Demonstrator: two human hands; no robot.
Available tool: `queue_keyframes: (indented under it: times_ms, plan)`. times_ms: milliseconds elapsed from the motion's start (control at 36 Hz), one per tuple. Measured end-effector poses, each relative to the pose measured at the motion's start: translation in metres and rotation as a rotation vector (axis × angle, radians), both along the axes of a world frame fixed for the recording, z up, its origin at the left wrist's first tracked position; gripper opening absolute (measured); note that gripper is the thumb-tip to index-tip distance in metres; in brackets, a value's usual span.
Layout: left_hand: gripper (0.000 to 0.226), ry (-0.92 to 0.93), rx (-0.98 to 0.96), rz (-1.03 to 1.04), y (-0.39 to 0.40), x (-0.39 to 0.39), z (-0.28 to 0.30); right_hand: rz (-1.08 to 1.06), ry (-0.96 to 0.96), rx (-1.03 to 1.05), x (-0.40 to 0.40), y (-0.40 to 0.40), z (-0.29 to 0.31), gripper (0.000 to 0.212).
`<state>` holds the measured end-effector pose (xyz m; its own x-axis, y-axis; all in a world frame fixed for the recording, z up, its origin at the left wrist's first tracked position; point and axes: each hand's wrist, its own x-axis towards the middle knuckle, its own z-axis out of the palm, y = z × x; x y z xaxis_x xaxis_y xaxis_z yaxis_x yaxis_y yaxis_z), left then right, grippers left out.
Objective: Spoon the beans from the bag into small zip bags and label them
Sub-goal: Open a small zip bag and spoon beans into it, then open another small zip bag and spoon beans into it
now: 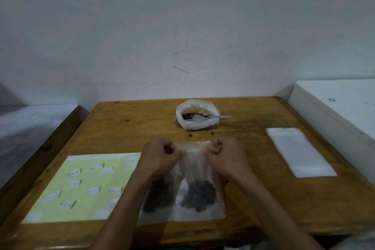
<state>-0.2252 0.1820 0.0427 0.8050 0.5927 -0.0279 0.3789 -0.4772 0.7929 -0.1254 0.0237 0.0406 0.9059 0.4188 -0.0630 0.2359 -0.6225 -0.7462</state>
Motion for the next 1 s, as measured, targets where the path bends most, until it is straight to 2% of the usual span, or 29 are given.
queue_keyframes:
  times_ms: [83, 194, 250, 333, 417, 694, 917, 1000]
  plan:
    - [0.017, -0.003, 0.055, 0.000, 0.000, 0.002, -0.005, 0.003, -0.034, -0.138, -0.002, -0.001, -0.001, 0.014]
    - [0.013, 0.000, 0.075, 0.003, 0.004, 0.006, -0.011, 0.015, -0.085, -0.258, -0.002, 0.000, 0.000, 0.019]
    - [0.019, 0.006, 0.113, -0.001, 0.005, 0.007, -0.011, 0.022, -0.089, -0.302, -0.003, 0.000, 0.001, 0.022]
    - [0.047, -0.009, 0.205, 0.010, 0.004, 0.008, -0.011, 0.032, -0.135, -0.334, -0.004, 0.000, 0.003, 0.052]
    - [0.053, -0.043, 0.286, 0.011, 0.002, 0.009, -0.010, 0.029, -0.163, -0.311, -0.004, 0.000, 0.004, 0.055]
    - [0.038, -0.164, 0.341, 0.029, -0.011, 0.039, 0.011, -0.003, -0.250, -0.169, 0.017, -0.010, 0.011, 0.047]
    - [0.028, -0.337, 0.320, -0.114, -0.062, 0.085, 0.023, -0.188, -0.230, -0.015, 0.057, -0.063, 0.022, 0.039]
    - [0.031, -0.304, 0.304, -0.195, -0.091, 0.108, 0.018, -0.315, -0.228, -0.056, 0.079, -0.095, 0.019, 0.042]
